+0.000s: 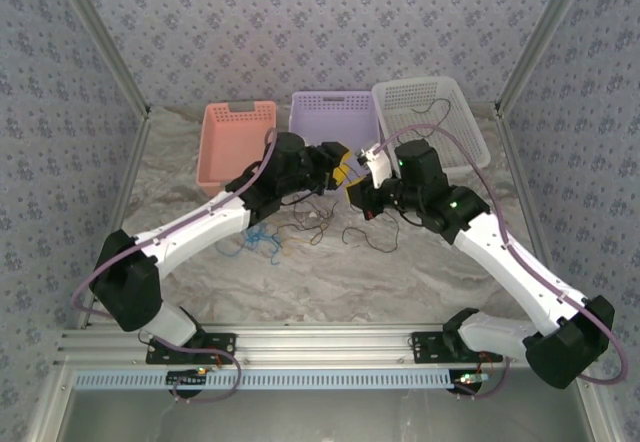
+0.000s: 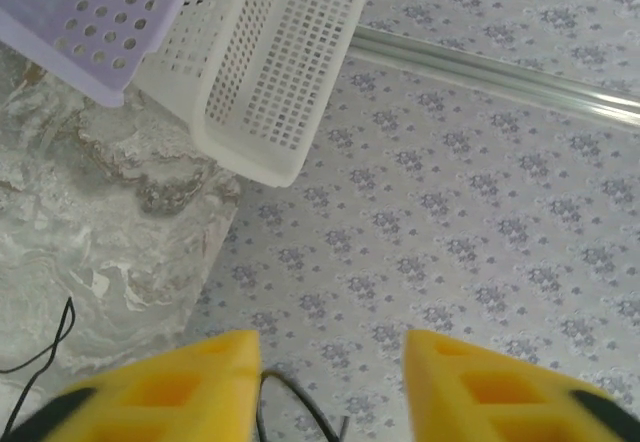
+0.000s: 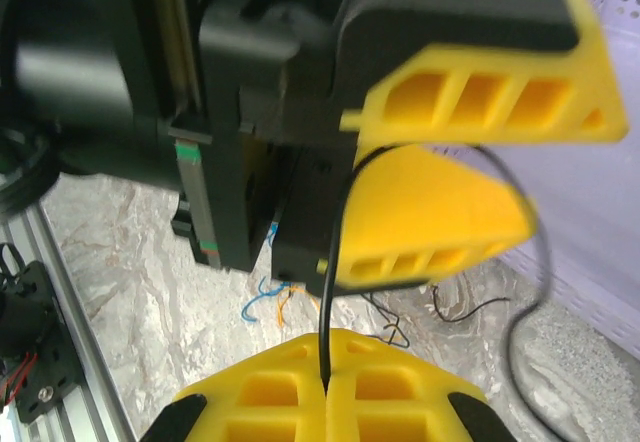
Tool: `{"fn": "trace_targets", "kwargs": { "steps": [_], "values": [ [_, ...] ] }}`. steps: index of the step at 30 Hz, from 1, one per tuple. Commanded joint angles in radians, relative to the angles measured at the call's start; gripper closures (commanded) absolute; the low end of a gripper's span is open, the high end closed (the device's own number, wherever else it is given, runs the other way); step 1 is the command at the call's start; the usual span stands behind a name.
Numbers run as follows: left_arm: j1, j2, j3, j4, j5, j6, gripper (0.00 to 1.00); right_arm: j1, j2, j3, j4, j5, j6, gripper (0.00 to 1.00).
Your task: Untangle the cables
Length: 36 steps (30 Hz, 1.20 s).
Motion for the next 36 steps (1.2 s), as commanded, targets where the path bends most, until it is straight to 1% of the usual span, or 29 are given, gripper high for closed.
{"fn": "trace_targets", "kwargs": {
  "steps": [1,2,5,13,16,19,20,22,24,25,27,28,29,30,32,33,34,36],
  "values": [
    [0.018,-0.001,0.026,0.043,0.008,-0.003,0.79,0.004,-0.027,-0.027,-0.019,0.019,-0.018,1.0],
    [0.021,-0.004,0.025,0.046,0.008,0.004,0.86,0.003,-0.029,-0.031,-0.019,0.016,-0.016,1.0],
    [0.03,-0.018,0.024,0.038,0.001,0.03,1.0,0.002,-0.029,-0.039,-0.018,0.011,-0.007,1.0],
    [0.051,-0.093,0.0,0.059,-0.073,0.139,1.0,0.006,-0.034,-0.073,-0.008,-0.009,0.031,1.0],
    [0.054,-0.107,-0.001,0.15,-0.093,0.209,1.0,0.0,-0.025,-0.084,0.004,-0.046,0.061,1.0],
    [0.055,-0.085,0.026,0.256,-0.079,0.268,1.0,-0.026,-0.018,-0.077,0.019,-0.067,0.106,1.0],
    [0.055,-0.069,0.048,0.275,-0.065,0.293,1.0,-0.037,-0.019,-0.061,0.015,-0.055,0.118,1.0],
    [0.057,-0.038,0.102,0.267,-0.035,0.325,1.0,-0.063,-0.028,-0.013,-0.01,-0.018,0.136,1.0],
    [0.059,-0.002,0.166,0.236,-0.004,0.352,1.0,-0.109,-0.035,0.054,-0.039,-0.013,0.149,1.0],
    [0.062,0.016,0.195,0.224,0.014,0.361,0.92,-0.133,-0.033,0.116,-0.05,-0.02,0.154,1.0],
    [0.07,0.044,0.239,0.221,0.045,0.372,0.57,-0.181,-0.01,0.222,-0.092,-0.041,0.153,1.0],
    [0.077,0.053,0.257,0.215,0.062,0.375,0.43,-0.206,0.011,0.283,-0.124,-0.041,0.154,1.0],
    [0.084,0.055,0.273,0.201,0.073,0.383,0.34,-0.233,0.032,0.339,-0.149,-0.042,0.154,1.0],
    [0.088,0.052,0.282,0.172,0.074,0.399,0.29,-0.255,0.049,0.382,-0.162,-0.037,0.16,1.0],
    [0.1,0.017,0.293,0.065,0.046,0.463,0.2,-0.326,0.092,0.473,-0.17,-0.038,0.179,1.0],
    [0.103,-0.006,0.291,-0.002,0.019,0.504,0.15,-0.36,0.114,0.517,-0.2,-0.037,0.191,1.0],
    [0.104,-0.03,0.283,-0.045,-0.011,0.548,0.13,-0.386,0.133,0.555,-0.205,-0.039,0.198,1.0],
    [0.104,-0.084,0.248,-0.143,-0.078,0.607,0.05,-0.446,0.175,0.64,-0.204,-0.067,0.216,1.0]
  ]
}}
